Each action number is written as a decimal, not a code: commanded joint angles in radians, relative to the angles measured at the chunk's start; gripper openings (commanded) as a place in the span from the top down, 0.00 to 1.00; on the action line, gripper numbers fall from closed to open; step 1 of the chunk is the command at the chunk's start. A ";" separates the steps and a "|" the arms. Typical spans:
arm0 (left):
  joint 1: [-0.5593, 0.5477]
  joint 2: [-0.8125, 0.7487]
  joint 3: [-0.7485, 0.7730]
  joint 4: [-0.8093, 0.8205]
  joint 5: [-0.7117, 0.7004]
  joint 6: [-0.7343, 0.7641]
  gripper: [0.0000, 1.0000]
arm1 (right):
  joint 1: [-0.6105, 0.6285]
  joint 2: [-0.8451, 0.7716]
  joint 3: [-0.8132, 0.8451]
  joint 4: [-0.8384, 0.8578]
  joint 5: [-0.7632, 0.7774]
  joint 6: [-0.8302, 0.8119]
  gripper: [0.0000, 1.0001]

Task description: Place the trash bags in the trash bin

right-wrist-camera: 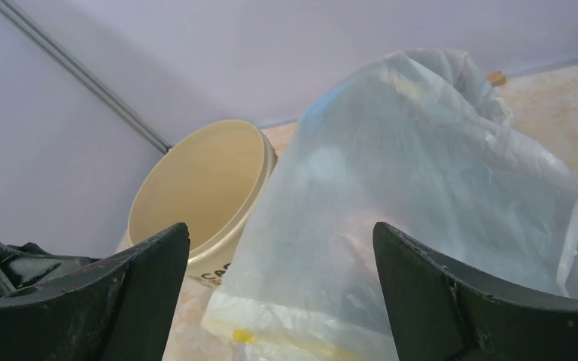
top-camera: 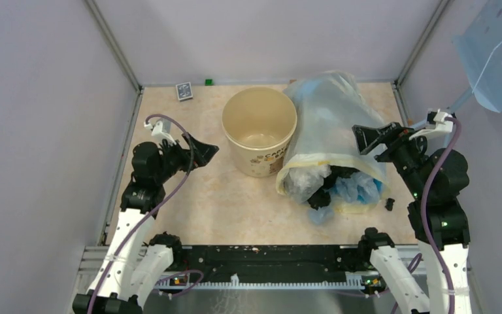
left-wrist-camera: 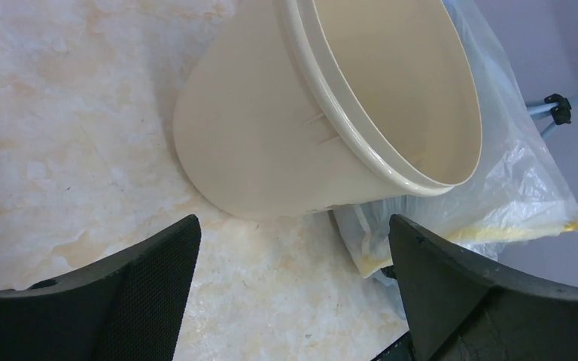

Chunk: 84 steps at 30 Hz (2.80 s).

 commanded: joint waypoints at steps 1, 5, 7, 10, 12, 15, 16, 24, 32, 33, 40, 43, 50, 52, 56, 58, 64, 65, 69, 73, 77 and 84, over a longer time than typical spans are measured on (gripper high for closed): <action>0.000 -0.033 0.036 0.033 0.059 0.035 0.01 | 0.001 -0.001 0.038 -0.010 0.012 -0.018 0.09; 0.000 -0.043 0.011 0.090 0.132 0.044 0.01 | 0.001 -0.001 0.028 -0.023 0.015 -0.020 0.09; 0.000 -0.037 -0.004 0.138 0.233 0.047 0.01 | 0.002 0.001 0.026 -0.031 0.007 -0.020 0.09; -0.015 -0.039 -0.041 0.251 0.332 0.025 0.01 | 0.001 0.008 0.026 -0.061 -0.021 -0.022 0.10; -0.057 -0.046 -0.049 0.271 0.319 0.038 0.02 | 0.001 0.010 0.024 -0.101 -0.042 -0.022 0.10; -0.216 -0.048 -0.039 0.254 0.200 0.100 0.02 | 0.002 0.008 0.030 -0.181 -0.069 -0.021 0.11; -0.286 -0.040 -0.034 0.249 0.150 0.121 0.02 | 0.001 0.004 0.035 -0.208 -0.077 -0.020 0.11; -0.749 0.126 0.025 0.260 -0.302 0.263 0.07 | 0.001 -0.056 0.082 -0.416 -0.150 0.017 0.18; -0.897 0.357 0.146 0.313 -0.536 0.355 0.12 | 0.000 -0.188 -0.051 -0.478 -0.145 0.108 0.18; -0.897 0.382 0.155 0.326 -0.537 0.354 0.12 | -0.001 -0.194 -0.069 -0.479 -0.148 0.115 0.17; -0.898 0.459 0.207 0.339 -0.569 0.342 0.15 | -0.001 -0.277 -0.226 -0.427 -0.106 0.178 0.17; -0.900 0.465 0.225 0.308 -0.537 0.324 0.21 | -0.001 -0.312 -0.281 -0.393 -0.087 0.196 0.21; -1.010 0.395 0.196 0.271 -0.505 0.253 0.23 | -0.001 -0.354 -0.407 -0.243 -0.092 0.267 0.30; -1.076 0.399 0.183 0.282 -0.524 0.224 0.24 | -0.001 -0.349 -0.417 -0.205 -0.073 0.272 0.30; -1.197 0.454 0.164 0.346 -0.625 0.189 0.24 | -0.001 -0.329 -0.431 -0.153 -0.025 0.279 0.32; -1.210 0.493 0.145 0.399 -0.667 0.151 0.25 | 0.000 -0.328 -0.441 -0.132 0.025 0.284 0.33; -1.210 0.654 0.145 0.575 -0.796 0.082 0.30 | -0.001 -0.314 -0.482 -0.031 0.095 0.290 0.41; -1.209 0.687 0.153 0.609 -0.823 0.080 0.31 | 0.000 -0.305 -0.489 -0.016 0.101 0.292 0.42; -1.169 0.831 0.246 0.659 -0.838 0.055 0.34 | -0.001 -0.252 -0.494 0.039 0.109 0.299 0.54; -1.068 0.961 0.336 0.687 -0.791 0.000 0.41 | -0.001 -0.212 -0.489 0.053 0.170 0.278 0.66; -0.990 1.085 0.462 0.730 -0.775 0.013 0.42 | -0.001 -0.144 -0.500 0.123 0.264 0.259 0.75; -0.853 1.313 0.752 0.728 -0.693 0.014 0.47 | -0.003 0.142 -0.415 0.337 0.388 0.222 0.95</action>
